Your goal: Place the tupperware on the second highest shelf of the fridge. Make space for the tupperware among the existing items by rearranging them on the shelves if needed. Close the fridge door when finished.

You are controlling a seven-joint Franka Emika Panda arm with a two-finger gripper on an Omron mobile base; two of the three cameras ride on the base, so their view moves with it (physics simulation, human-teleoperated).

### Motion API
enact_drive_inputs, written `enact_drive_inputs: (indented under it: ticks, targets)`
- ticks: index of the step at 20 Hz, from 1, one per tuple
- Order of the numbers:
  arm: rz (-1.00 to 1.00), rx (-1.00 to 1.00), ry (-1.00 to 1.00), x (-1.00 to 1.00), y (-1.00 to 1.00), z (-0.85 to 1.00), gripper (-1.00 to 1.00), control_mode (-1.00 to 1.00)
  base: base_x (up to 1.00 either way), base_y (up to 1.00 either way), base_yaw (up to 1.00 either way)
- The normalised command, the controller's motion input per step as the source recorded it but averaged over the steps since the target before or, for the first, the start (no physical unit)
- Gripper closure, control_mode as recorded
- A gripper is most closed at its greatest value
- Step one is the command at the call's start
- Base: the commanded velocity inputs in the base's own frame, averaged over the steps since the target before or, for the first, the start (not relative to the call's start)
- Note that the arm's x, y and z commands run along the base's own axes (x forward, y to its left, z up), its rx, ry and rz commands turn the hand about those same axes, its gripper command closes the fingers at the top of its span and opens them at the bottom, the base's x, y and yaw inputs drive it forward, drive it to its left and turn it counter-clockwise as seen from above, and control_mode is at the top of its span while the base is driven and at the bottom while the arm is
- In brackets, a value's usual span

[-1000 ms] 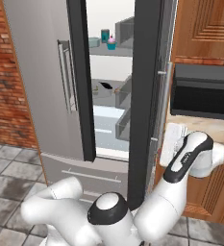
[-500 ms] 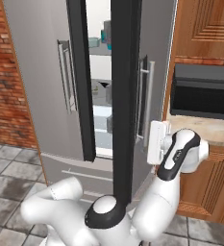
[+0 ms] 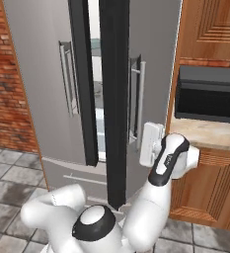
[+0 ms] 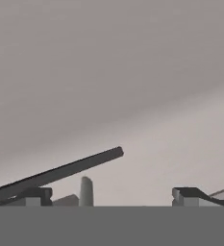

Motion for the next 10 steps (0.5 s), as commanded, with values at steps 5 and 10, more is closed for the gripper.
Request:
enact_drive_inputs:
  ticks: [5,10]
  targets:
    - [-0.26,0.0,-0.23,0.26,0.26,0.09,-1.0,-1.0,0.0,0.0,0.0]
    - [-0.19,0.04,-0.18,0.52,0.0,0.15,-1.0,-1.0,0.0,0.0,0.0]
